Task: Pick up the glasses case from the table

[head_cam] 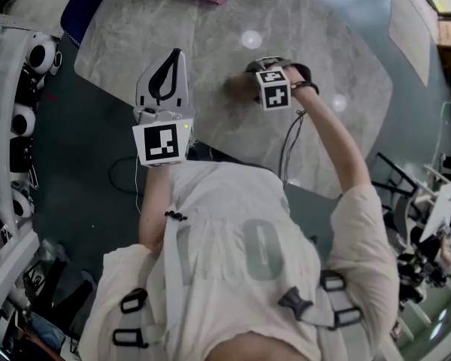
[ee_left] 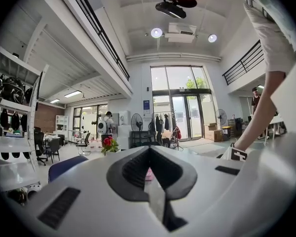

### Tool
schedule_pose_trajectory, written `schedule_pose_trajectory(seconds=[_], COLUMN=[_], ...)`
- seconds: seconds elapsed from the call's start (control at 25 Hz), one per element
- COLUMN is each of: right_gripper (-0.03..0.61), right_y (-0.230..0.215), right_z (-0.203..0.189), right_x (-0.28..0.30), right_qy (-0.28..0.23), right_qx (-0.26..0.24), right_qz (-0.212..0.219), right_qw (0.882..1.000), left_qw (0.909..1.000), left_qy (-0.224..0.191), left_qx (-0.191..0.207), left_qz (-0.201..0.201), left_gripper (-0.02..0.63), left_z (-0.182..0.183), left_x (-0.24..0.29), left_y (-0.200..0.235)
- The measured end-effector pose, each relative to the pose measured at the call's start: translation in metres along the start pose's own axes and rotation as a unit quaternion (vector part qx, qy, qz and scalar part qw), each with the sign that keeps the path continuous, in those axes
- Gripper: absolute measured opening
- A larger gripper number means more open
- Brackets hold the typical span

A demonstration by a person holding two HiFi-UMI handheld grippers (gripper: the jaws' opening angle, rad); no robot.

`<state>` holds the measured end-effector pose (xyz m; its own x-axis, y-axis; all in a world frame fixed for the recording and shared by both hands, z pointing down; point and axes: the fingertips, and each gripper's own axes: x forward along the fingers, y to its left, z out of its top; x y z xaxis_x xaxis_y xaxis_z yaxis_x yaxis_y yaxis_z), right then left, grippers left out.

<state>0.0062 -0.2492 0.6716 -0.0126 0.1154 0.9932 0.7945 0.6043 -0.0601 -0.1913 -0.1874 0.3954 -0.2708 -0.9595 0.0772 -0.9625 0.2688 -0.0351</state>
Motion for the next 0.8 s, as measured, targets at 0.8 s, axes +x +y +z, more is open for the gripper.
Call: schedule_pose_trajectory(seconds=[0.8], right_gripper=[0.390], right_y=[0.006], right_z=[0.023], right_x=[-0.054], right_qy=[-0.008], right_qx=[0.081], right_qz=[-0.105], right_qw=[0.991], left_qw=[0.9965], left_qy=[-0.039], left_qx=[0.010], left_qz=[-0.074], left_gripper=[0.003], left_z=[0.028], left_x=[-0.022], left_y=[-0.014])
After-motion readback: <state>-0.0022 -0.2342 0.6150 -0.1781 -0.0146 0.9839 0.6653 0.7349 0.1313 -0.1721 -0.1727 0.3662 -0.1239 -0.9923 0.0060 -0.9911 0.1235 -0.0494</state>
